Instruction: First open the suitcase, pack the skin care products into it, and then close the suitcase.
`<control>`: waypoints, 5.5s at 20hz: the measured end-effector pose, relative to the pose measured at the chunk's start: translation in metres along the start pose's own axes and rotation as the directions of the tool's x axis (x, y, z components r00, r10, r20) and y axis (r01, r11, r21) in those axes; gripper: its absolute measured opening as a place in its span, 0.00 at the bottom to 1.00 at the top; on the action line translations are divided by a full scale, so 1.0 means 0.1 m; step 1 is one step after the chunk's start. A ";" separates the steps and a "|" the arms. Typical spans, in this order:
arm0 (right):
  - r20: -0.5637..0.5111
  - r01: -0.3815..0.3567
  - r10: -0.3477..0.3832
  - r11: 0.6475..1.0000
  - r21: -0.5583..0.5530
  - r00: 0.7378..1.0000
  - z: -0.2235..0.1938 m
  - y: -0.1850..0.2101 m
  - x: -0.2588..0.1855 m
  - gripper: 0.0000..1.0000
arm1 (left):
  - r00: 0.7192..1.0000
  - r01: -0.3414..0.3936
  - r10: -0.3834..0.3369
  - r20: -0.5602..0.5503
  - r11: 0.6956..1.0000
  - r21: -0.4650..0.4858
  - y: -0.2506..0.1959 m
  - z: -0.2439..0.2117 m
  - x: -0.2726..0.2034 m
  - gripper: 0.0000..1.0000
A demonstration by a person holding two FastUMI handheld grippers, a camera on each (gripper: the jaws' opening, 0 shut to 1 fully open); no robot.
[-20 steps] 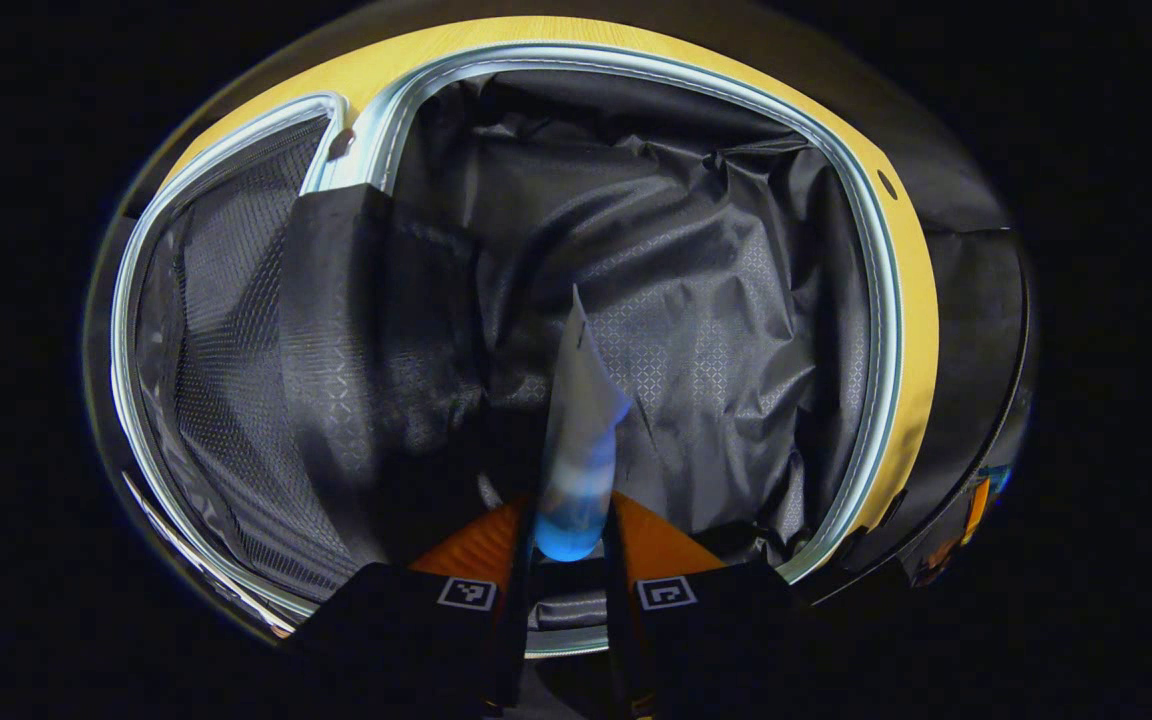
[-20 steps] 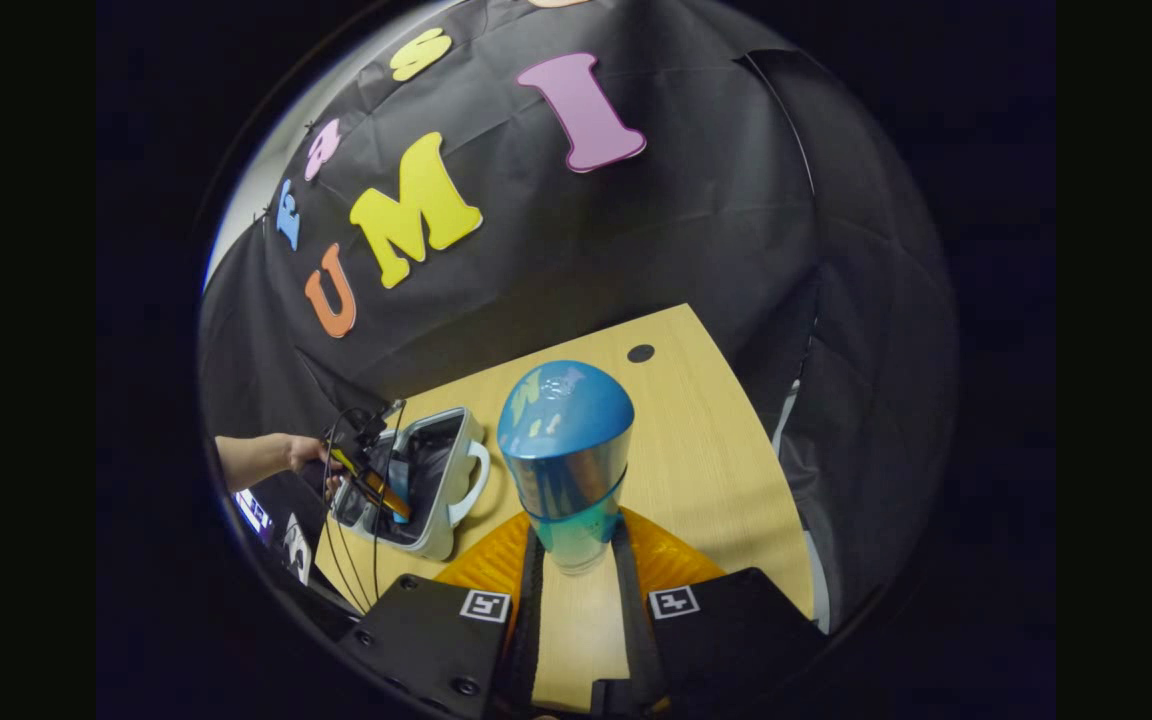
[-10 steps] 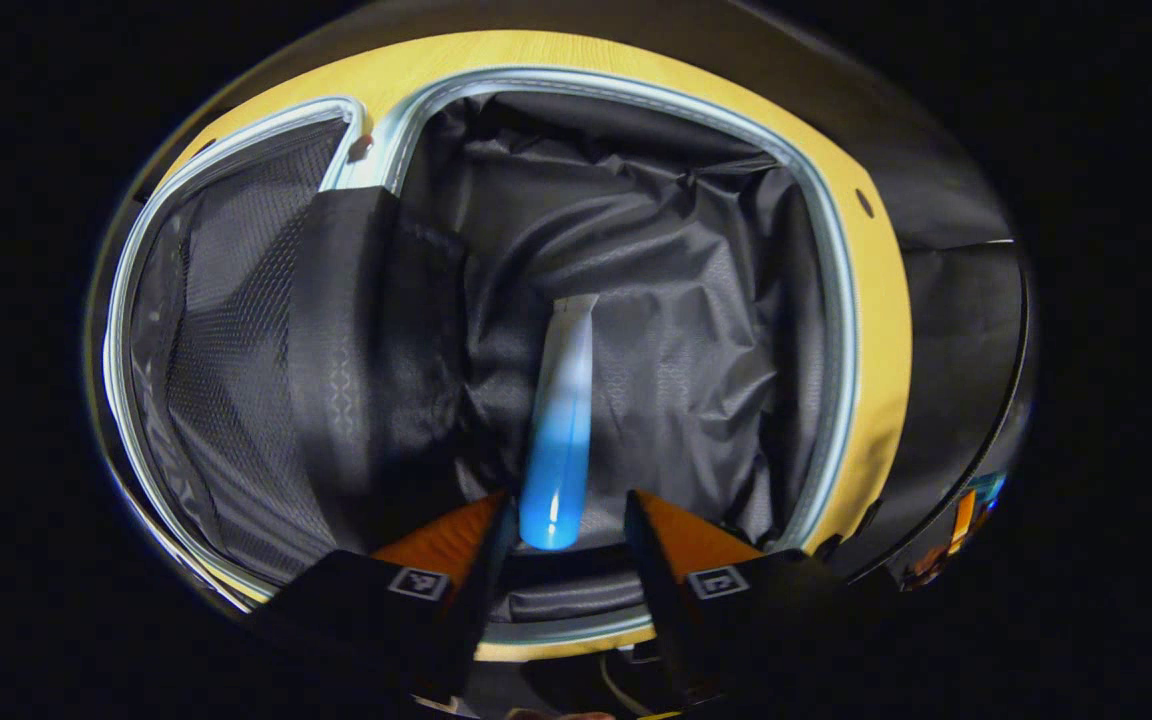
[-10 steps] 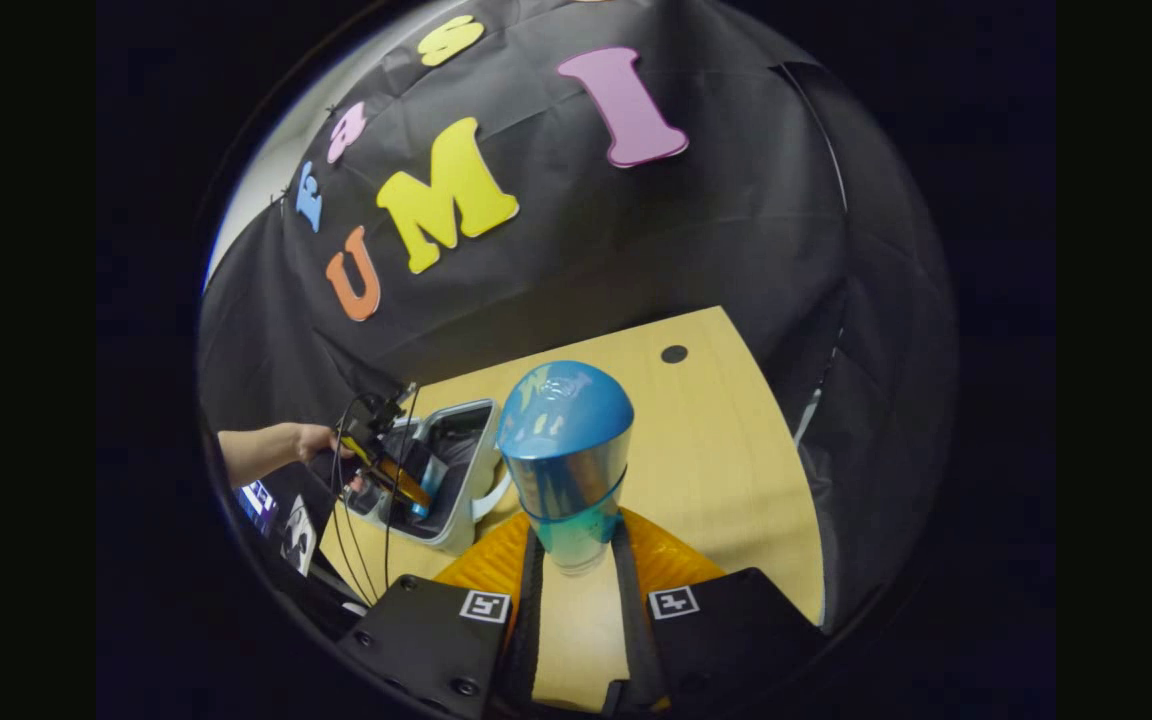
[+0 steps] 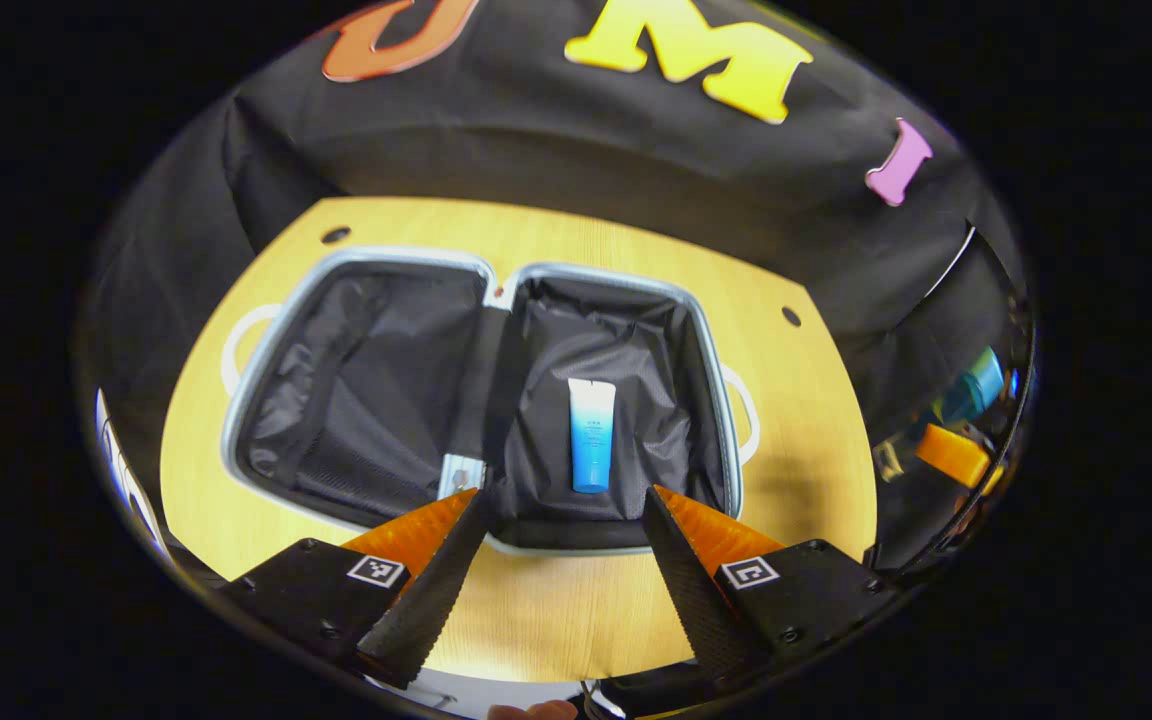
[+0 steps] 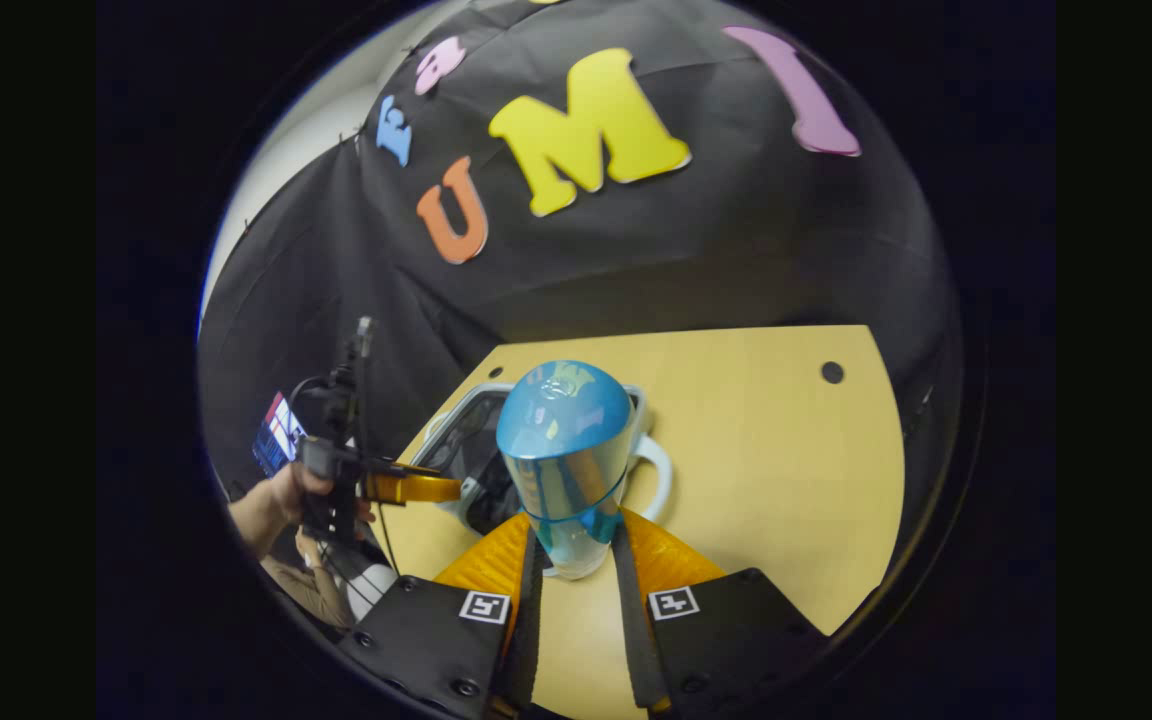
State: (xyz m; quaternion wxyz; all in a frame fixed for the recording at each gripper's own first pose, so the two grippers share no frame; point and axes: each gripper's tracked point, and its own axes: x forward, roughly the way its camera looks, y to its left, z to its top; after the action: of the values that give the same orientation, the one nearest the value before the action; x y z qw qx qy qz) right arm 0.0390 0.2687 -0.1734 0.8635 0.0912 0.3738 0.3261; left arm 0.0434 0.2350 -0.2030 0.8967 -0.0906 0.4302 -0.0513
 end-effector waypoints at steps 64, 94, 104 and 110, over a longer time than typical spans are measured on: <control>0.034 0.427 -0.426 0.903 -0.049 0.904 -0.34 -0.88 -1.03 0.71 | 0.968 -0.170 0.236 0.080 0.859 -0.483 3.65 0.52 1.02 0.92; 0.372 0.544 -0.522 0.837 0.052 0.767 -0.13 -1.34 -2.65 0.71 | 0.818 -0.200 0.183 0.546 0.979 -0.029 -0.55 1.76 -0.51 0.12; 0.323 0.677 -0.662 0.731 0.079 0.677 -0.33 -1.83 -3.24 0.77 | 0.907 -0.054 -0.013 0.420 0.988 0.148 -1.80 1.00 0.77 0.12; 0.284 0.702 -0.687 0.709 0.063 0.669 -0.40 -1.94 -3.32 0.75 | 0.940 -0.071 -0.004 0.340 0.976 0.208 -1.95 0.62 1.31 0.12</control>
State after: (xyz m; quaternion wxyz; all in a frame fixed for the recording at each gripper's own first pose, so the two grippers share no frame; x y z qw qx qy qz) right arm -0.0620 -0.0939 -0.0845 0.9689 -0.0338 0.2427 -0.0343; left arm 0.1710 0.0290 -0.2241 0.9625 0.0077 0.2631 -0.0662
